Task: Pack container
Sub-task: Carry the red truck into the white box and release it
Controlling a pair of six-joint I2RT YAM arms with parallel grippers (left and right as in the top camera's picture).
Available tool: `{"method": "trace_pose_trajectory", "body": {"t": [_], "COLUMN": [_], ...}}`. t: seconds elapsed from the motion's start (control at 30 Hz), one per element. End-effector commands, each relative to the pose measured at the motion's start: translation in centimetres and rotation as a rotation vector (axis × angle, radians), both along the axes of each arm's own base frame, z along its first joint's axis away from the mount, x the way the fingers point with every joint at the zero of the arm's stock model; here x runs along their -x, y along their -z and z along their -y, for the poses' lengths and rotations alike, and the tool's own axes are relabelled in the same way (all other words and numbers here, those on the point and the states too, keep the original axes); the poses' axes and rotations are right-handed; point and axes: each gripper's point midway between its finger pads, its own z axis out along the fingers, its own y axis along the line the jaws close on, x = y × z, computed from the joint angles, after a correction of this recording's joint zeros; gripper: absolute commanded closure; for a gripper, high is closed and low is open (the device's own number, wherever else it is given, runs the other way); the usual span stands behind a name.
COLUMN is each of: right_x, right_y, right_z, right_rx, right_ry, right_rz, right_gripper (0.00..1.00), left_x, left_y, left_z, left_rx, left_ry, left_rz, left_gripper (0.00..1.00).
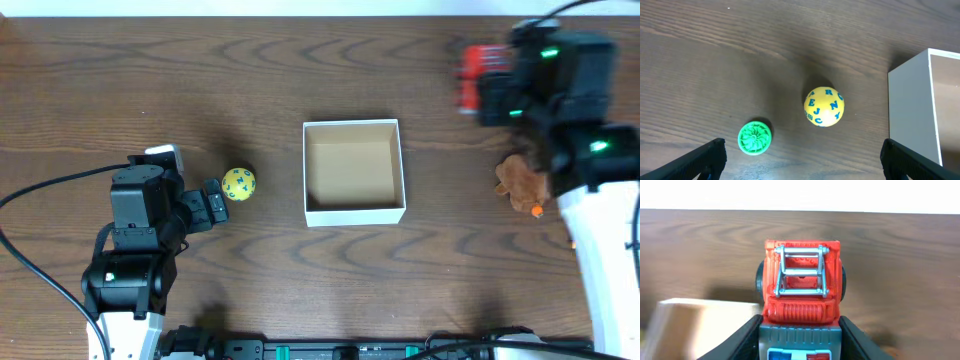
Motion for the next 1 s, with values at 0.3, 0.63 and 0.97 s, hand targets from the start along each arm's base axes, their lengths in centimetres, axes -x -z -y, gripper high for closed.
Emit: {"method": "trace_pose_trajectory", "body": {"t": [0.3, 0.63, 0.97], "right_x": [3.0, 1.7, -0.9], "right_y": [9.0, 19.7, 22.4], "right_z": [-14.3, -14.6, -13.4], "right_rx": [-0.103, 0.003, 0.093], "right_ry": [-0.058, 0.054, 0.047], "right_rz": [-0.329, -0.561, -0.518], "right_gripper": [0.99, 0.99, 0.71], "left_x": [0.0, 0.2, 0.2], "left_y": [-0.6, -0.5, -0.5], "left_z": [0.0, 0.0, 0.0], "left_rx": [-0.009, -0.009, -0.009], "left_ry": [0.01, 0.01, 0.01], "left_rz": [0.005, -0.003, -0.003], "left_gripper": [0.02, 0.02, 0.02]}}
